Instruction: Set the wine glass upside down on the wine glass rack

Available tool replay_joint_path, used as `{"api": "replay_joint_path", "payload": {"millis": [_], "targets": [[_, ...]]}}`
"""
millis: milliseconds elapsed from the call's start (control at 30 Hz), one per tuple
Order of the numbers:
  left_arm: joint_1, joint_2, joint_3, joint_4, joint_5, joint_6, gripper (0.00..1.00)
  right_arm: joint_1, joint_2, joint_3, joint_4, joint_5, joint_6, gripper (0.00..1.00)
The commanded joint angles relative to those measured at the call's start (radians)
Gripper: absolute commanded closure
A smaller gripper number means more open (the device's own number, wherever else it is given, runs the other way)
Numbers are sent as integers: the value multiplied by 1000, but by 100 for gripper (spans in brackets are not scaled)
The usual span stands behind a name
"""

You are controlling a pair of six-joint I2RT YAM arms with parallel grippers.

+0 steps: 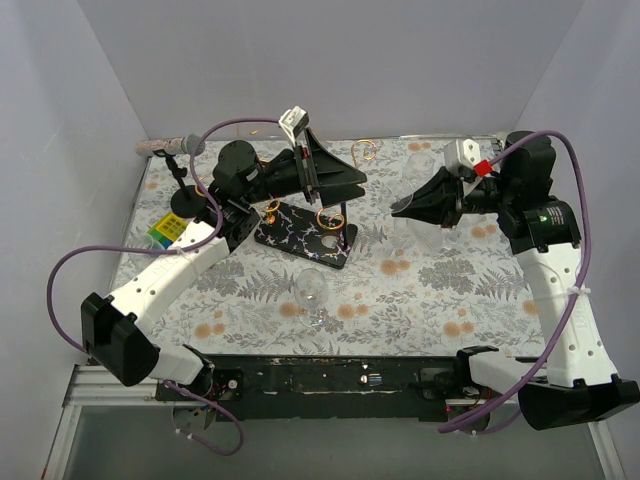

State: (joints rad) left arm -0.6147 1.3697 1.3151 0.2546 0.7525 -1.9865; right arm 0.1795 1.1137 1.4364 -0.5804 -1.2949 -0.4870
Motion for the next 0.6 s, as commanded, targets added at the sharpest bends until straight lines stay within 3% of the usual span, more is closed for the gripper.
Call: {"api": "replay_joint_path", "payload": {"millis": [0,300,400,567], "targets": [[-43,23,15,61,47,-67,18,18,12,10,8,-17,-31,99],[-74,34,7,112,71,-95,40,40,24,-4,-1,20,-56,99],[-74,32,-19,146,82,-120,53,49,25,-14,-9,23,-68,99],[-74,34,-48,179,82,-143,66,61,18,-25,-24,36,-85,99]]}}
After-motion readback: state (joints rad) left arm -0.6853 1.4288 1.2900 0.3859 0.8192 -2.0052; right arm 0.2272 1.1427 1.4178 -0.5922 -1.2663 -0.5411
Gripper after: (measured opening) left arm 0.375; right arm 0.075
